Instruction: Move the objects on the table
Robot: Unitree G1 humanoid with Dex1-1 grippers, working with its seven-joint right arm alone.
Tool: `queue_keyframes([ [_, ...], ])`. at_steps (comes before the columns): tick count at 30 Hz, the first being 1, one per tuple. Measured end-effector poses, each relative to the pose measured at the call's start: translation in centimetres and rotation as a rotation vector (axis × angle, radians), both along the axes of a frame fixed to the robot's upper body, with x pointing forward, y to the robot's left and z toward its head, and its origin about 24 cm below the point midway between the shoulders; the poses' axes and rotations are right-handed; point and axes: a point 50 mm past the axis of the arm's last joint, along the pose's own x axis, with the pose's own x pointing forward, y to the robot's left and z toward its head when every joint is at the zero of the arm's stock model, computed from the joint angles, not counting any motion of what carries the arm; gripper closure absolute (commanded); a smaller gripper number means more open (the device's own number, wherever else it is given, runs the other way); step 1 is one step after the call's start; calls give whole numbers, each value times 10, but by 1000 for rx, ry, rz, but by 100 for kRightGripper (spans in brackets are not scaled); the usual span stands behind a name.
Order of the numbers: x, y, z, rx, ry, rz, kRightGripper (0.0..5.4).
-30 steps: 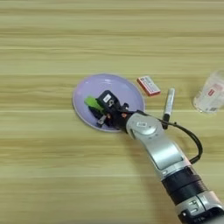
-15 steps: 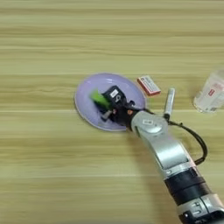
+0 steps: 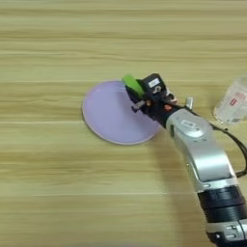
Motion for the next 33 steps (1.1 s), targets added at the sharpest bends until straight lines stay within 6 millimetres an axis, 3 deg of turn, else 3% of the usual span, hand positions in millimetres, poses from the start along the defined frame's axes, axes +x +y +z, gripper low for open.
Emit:
queue_keyframes([
  [4,-4,-24,-2,-12,5,-89,401],
  [11,-8,-41,-6,-20,21,-152,401],
  [18,-9,-56,-25,-14,101,-211,401],
  [33,-2,-59,-56,-2,210,-216,401],
])
